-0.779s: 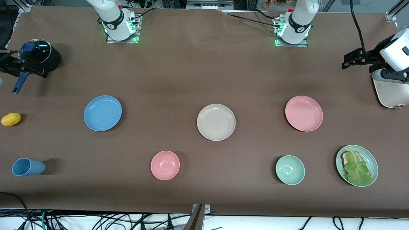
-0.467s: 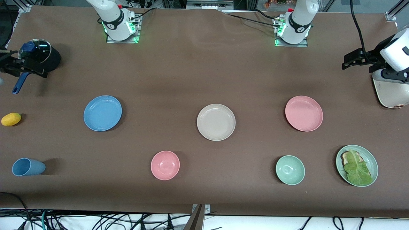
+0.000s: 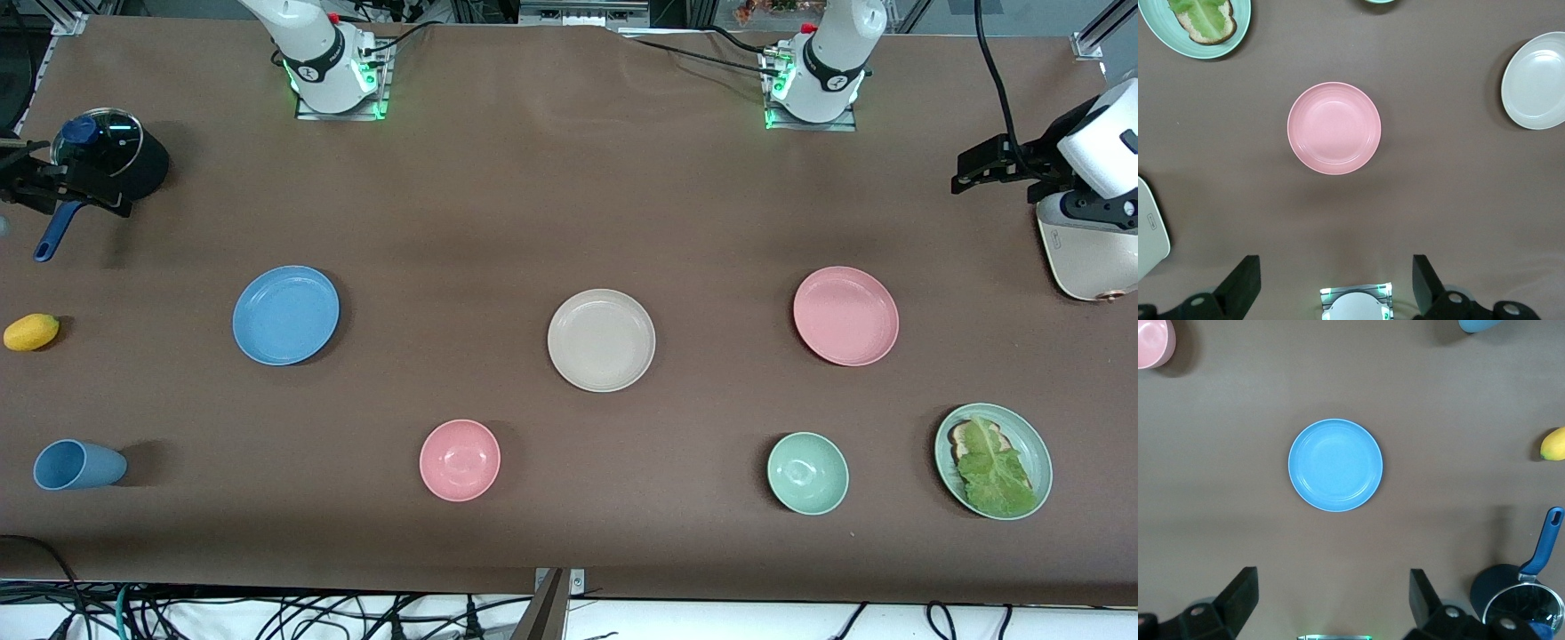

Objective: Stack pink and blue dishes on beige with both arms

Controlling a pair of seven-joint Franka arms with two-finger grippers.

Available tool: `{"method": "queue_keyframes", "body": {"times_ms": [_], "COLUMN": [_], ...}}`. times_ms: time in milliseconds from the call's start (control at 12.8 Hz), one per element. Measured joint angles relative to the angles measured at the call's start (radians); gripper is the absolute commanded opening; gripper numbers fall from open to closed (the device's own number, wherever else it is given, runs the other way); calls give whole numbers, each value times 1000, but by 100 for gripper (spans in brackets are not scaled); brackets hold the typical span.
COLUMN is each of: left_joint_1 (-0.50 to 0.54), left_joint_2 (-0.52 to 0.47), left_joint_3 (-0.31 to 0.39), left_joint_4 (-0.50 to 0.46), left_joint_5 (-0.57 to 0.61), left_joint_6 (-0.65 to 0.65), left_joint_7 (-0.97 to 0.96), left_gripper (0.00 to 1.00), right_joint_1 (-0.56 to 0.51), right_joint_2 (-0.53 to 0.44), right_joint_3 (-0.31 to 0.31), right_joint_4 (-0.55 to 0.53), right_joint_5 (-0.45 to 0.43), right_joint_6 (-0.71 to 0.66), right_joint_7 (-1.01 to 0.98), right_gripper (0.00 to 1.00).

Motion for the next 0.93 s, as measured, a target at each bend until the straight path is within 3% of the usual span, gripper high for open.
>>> {"method": "queue_keyframes", "body": {"times_ms": [389,935], "left_joint_1": [0,4], "left_joint_2": [22,188], "left_joint_3": [-1,2], "left_joint_4": [0,13], "left_joint_5": [0,0], "left_joint_6": [2,55], "left_joint_7": [0,0], "left_gripper": [100,100], "right_joint_1": [0,0], "right_joint_2": [0,0], "right_joint_3": [0,-1], "right_joint_4": [0,0], "right_joint_5": [0,0], "right_joint_6": [0,0], "right_joint_7": [0,0], "right_gripper": [100,100]}}
